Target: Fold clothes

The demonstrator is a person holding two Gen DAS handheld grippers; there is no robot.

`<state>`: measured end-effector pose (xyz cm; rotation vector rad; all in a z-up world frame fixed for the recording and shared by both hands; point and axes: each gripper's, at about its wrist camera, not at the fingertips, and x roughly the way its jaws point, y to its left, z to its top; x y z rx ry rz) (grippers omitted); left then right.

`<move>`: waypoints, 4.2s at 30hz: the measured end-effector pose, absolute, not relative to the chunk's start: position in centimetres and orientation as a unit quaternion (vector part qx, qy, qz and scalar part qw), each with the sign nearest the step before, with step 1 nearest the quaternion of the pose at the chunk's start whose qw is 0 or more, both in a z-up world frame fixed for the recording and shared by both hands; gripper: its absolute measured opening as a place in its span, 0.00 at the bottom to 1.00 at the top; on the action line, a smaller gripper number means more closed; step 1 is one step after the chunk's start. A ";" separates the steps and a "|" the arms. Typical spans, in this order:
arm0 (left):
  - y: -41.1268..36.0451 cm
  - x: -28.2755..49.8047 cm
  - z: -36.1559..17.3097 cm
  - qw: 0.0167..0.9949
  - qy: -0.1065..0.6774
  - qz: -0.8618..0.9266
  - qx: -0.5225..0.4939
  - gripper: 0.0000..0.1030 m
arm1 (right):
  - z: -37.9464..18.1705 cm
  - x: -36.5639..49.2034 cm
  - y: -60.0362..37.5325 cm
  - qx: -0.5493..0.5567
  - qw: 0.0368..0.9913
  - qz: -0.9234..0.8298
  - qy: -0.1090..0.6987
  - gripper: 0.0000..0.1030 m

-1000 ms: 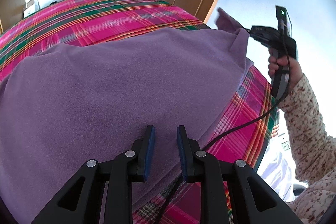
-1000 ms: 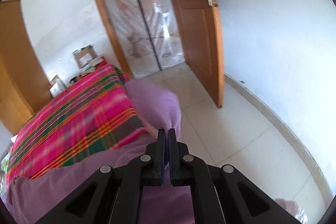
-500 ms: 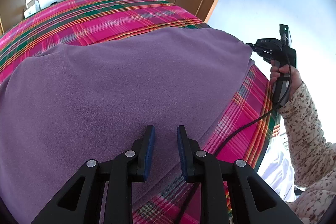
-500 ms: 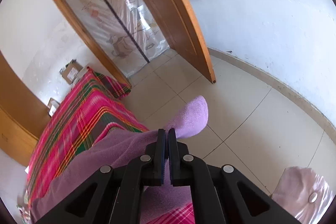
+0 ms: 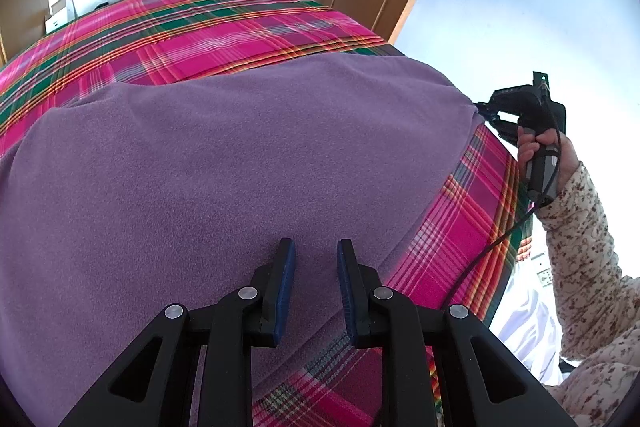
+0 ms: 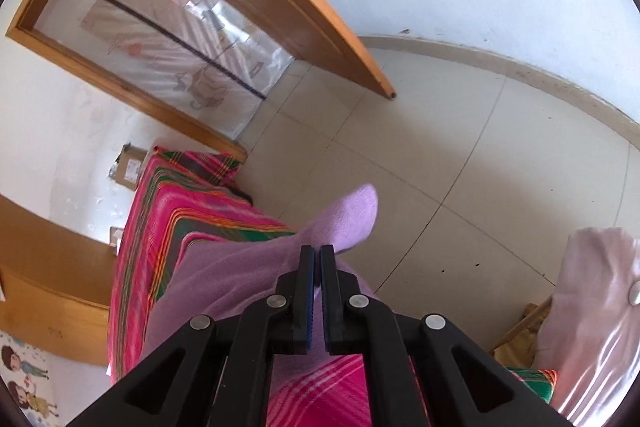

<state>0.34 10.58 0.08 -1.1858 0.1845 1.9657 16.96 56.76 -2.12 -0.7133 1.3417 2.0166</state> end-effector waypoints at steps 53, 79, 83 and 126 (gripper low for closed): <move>10.0 1.1 0.2 0.412 0.069 0.776 -0.473 0.22 | 4.6 16.9 49.8 -0.250 0.251 0.856 0.378 0.02; 9.7 1.0 0.1 0.417 0.061 0.772 -0.476 0.22 | 3.4 16.3 50.6 -0.274 0.278 0.845 0.365 0.06; 9.6 1.2 0.2 0.416 0.060 0.772 -0.477 0.22 | 2.4 15.7 50.1 -0.294 0.274 0.844 0.354 0.10; -24.2 -8.7 4.3 0.065 -0.154 0.879 -0.447 0.42 | 5.7 1.8 19.8 -0.381 -0.056 0.915 0.118 0.21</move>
